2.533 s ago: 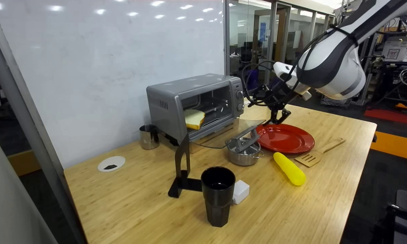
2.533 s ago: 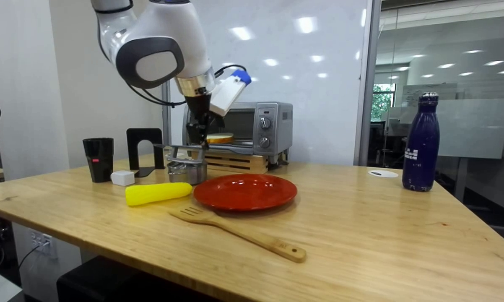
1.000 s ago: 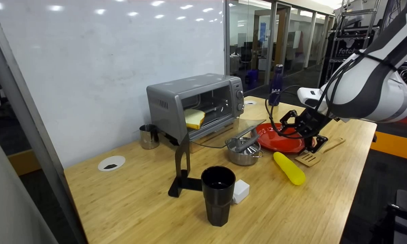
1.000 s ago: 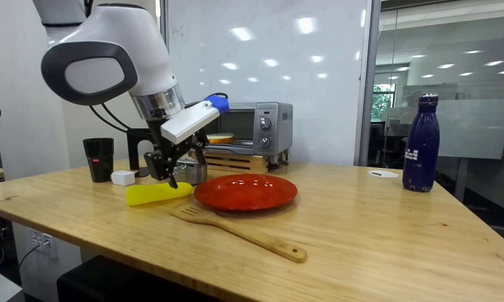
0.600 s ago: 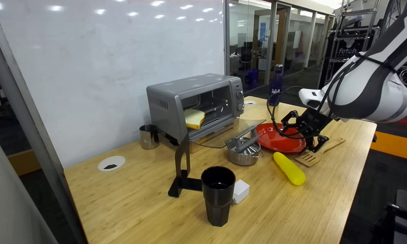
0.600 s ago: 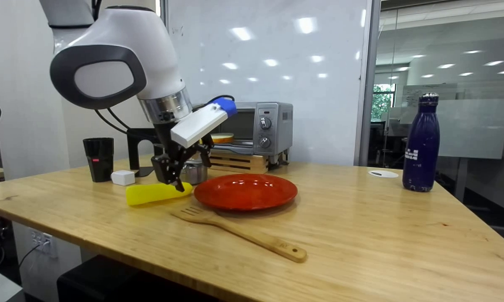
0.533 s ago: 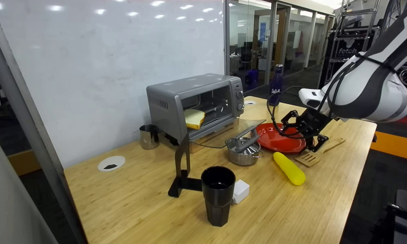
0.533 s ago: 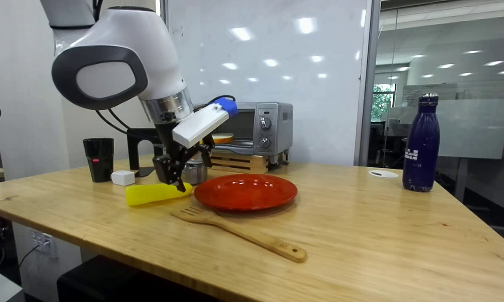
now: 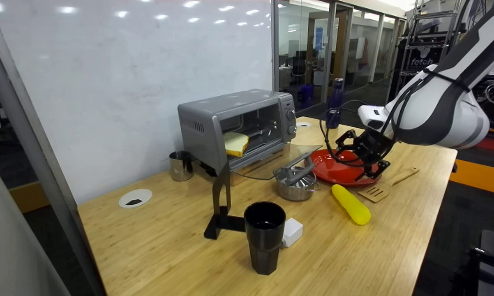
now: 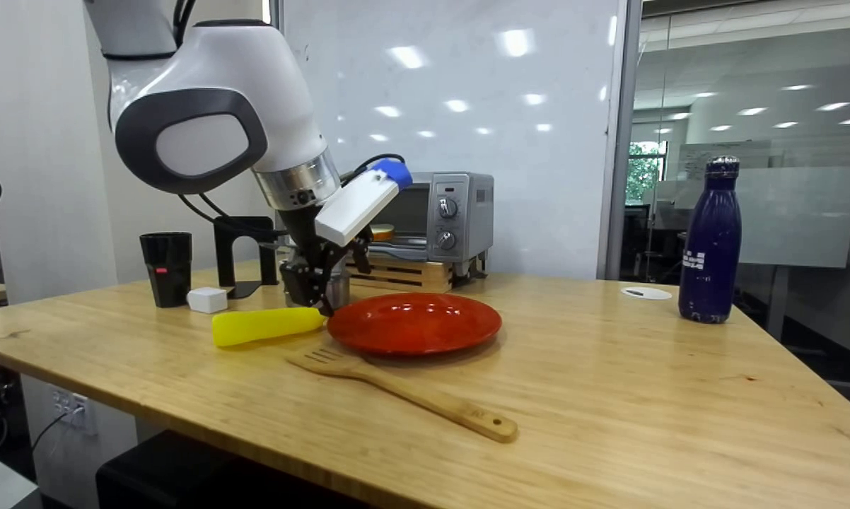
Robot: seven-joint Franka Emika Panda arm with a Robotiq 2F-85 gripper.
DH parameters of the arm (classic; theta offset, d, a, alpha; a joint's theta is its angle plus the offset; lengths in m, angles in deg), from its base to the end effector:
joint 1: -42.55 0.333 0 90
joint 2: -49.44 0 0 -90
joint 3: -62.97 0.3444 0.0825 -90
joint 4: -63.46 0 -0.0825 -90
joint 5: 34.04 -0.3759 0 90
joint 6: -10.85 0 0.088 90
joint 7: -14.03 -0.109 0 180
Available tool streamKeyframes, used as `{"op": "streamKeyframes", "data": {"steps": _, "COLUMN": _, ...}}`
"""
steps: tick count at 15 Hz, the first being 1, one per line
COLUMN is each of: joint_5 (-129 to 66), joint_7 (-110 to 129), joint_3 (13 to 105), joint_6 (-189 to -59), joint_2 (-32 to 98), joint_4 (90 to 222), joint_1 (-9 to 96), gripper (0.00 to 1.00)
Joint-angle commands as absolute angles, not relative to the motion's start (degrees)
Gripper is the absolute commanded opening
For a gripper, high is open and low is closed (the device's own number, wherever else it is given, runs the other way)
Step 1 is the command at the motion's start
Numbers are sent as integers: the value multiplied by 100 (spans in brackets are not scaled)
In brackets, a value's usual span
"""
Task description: Open the oven, use the spatula to put the slice of bread in the oven, the close the oven
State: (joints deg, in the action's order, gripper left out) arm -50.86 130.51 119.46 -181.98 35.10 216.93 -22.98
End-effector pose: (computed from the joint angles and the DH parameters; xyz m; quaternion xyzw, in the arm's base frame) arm 0.4444 -0.0986 0.2778 0.7044 0.6556 0.2077 0.1757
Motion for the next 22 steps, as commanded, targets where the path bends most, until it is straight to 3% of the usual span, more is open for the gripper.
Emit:
{"op": "streamKeyframes", "data": {"steps": 1, "joint_5": -5015, "joint_7": 13379, "joint_3": 11451, "joint_6": -18597, "joint_2": 3162, "joint_4": 21487, "joint_1": -1758, "gripper": 100}}
{"op": "streamKeyframes", "data": {"steps": 14, "joint_5": -4910, "joint_7": 13694, "joint_3": 10463, "joint_6": -18829, "joint_2": 2551, "joint_4": 20658, "joint_1": -648, "gripper": 100}}
{"op": "streamKeyframes", "data": {"steps": 22, "joint_5": -4572, "joint_7": 13563, "joint_3": 10518, "joint_6": -18697, "joint_2": 2750, "joint_4": 20563, "joint_1": -731, "gripper": 100}}
